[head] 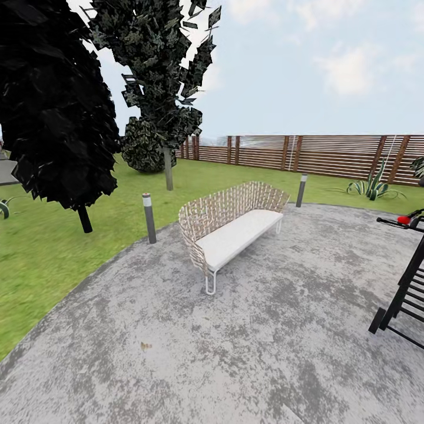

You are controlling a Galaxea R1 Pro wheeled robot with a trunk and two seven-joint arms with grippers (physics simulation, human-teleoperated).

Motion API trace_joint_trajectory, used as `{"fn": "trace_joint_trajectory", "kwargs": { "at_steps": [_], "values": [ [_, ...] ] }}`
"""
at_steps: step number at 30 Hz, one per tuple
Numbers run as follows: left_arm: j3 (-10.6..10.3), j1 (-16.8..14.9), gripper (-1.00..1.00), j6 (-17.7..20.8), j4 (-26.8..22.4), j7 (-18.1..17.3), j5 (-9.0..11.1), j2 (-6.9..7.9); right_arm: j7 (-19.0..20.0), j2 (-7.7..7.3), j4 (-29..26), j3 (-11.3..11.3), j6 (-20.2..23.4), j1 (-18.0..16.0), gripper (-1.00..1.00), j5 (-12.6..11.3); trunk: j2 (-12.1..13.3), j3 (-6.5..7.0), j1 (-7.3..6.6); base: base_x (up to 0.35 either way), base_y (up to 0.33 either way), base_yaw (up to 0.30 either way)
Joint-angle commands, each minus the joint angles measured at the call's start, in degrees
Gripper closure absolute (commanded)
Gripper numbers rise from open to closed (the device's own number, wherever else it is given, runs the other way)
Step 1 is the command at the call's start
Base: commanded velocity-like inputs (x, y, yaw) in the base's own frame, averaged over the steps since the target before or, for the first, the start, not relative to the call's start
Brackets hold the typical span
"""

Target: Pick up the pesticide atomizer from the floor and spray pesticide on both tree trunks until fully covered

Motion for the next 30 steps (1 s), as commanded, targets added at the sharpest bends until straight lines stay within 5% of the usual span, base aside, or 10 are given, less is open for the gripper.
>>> {"fn": "trace_joint_trajectory", "kwargs": {
  "at_steps": [1, 24, 30],
  "values": [
    [0.0, 0.0, -1.0, 0.0, 0.0, 0.0, 0.0, 0.04, 0.03, 0.0, 0.0, 0.01, 0.0, 0.0, -1.0, 0.0, 0.0, 0.0, 0.0, 0.0, 0.0, 0.0],
    [0.0, 0.0, -1.0, 0.0, 0.09, 0.0, 0.0, 0.17, 0.01, 0.44, 0.52, 0.1, 0.0, 0.0, -1.0, -0.18, -8.82, -3.95, 4.83, 0.0, 0.0, -0.002],
    [0.0, 0.0, -1.0, 0.0, 0.09, 0.0, 0.0, 0.13, 0.01, 0.47, 0.44, 0.1, 0.0, 0.0, -1.0, -0.19, -11.23, -5.03, 6.15, 0.0, 0.0, -0.253]
  ]
}}
